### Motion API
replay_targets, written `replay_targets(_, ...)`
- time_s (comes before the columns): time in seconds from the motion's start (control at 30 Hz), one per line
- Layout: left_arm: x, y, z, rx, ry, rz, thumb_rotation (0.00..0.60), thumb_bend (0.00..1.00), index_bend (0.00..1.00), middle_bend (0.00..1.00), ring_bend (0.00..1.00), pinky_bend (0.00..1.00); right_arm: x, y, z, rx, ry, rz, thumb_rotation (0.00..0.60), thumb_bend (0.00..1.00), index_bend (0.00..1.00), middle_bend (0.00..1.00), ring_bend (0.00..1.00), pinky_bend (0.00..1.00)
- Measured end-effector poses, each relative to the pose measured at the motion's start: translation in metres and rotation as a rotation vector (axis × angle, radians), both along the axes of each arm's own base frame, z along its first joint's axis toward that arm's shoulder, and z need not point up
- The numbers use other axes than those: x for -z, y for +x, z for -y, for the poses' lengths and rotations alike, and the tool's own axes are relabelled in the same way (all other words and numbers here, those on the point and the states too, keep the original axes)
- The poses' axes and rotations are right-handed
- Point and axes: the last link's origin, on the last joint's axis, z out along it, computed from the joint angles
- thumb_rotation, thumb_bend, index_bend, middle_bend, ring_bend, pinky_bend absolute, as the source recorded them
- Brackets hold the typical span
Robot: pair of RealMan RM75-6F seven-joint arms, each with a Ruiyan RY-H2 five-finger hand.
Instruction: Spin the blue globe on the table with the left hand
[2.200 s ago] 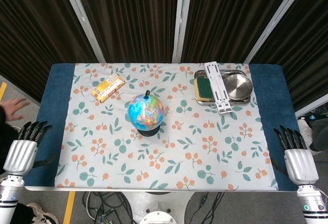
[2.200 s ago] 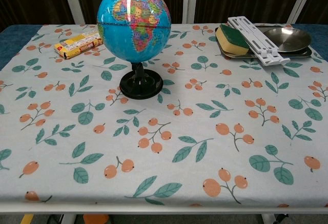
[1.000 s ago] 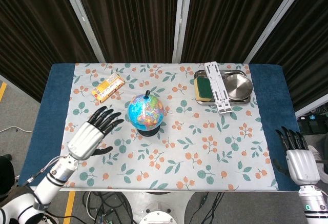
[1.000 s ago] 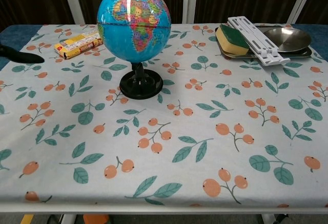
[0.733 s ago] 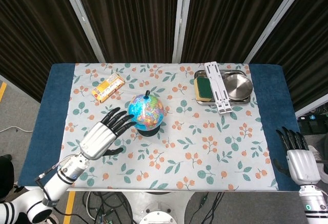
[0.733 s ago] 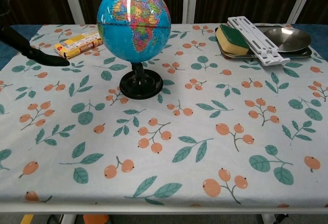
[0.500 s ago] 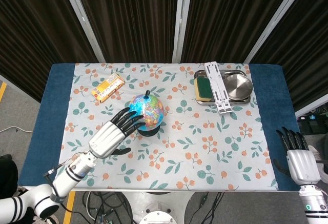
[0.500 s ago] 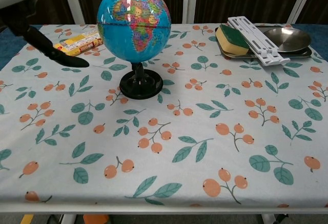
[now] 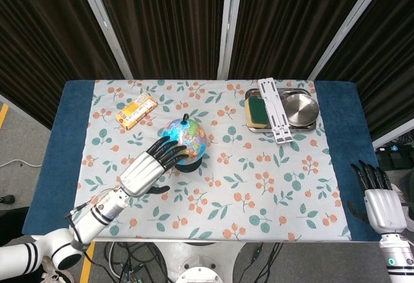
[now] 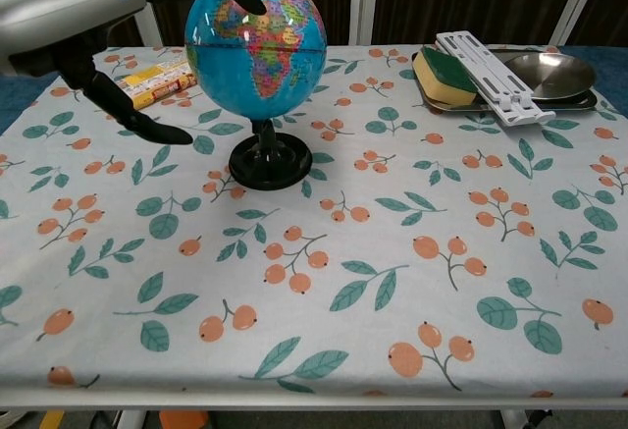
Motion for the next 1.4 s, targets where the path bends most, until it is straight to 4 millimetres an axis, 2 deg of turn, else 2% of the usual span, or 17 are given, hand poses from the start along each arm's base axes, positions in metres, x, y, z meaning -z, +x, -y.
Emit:
replay_targets(0.33, -0.007, -0.015, -0.002, -0.048, 0.03, -0.009, 0.6, 0.04, 0.18, 0.12, 0.07, 0.08, 0.001, 0.0, 0.0, 0.003, 0.003, -0.002, 0.6, 0.22, 0.0, 0.0, 0.0, 0.0)
replay_targets(0.6, -0.022, -0.042, -0.006, -0.154, 0.079, -0.022, 0.6, 0.04, 0.18, 0.12, 0.07, 0.08, 0.0, 0.001, 0.0, 0.0, 0.0, -0.004, 0.6, 0.22, 0.0, 0.0, 0.0, 0.0)
replay_targets(0.73, -0.032, -0.047, -0.007, -0.169, 0.113, -0.007, 0.6, 0.04, 0.18, 0.12, 0.07, 0.08, 0.0, 0.002, 0.0, -0.003, -0.002, -0.006, 0.6, 0.22, 0.0, 0.0, 0.0, 0.0)
replay_targets(0.97, -0.035, -0.033, -0.002, -0.095, 0.12, 0.017, 0.6, 0.04, 0.18, 0.12, 0.07, 0.08, 0.002, 0.001, 0.0, 0.0, 0.006, -0.006, 0.6, 0.22, 0.0, 0.0, 0.0, 0.0)
replay_targets(1.27, -0.008, 0.001, -0.001, 0.006, 0.033, 0.011, 0.6, 0.04, 0.18, 0.12, 0.07, 0.08, 0.002, -0.002, 0.0, 0.01, 0.007, -0.001, 0.6, 0.22, 0.0, 0.0, 0.0, 0.0)
replay_targets(1.4, 0.0, 0.007, -0.003, 0.023, 0.018, -0.003, 0.6, 0.04, 0.18, 0.12, 0.07, 0.08, 0.002, -0.004, 0.0, 0.014, 0.007, 0.002, 0.6, 0.22, 0.0, 0.0, 0.0, 0.0)
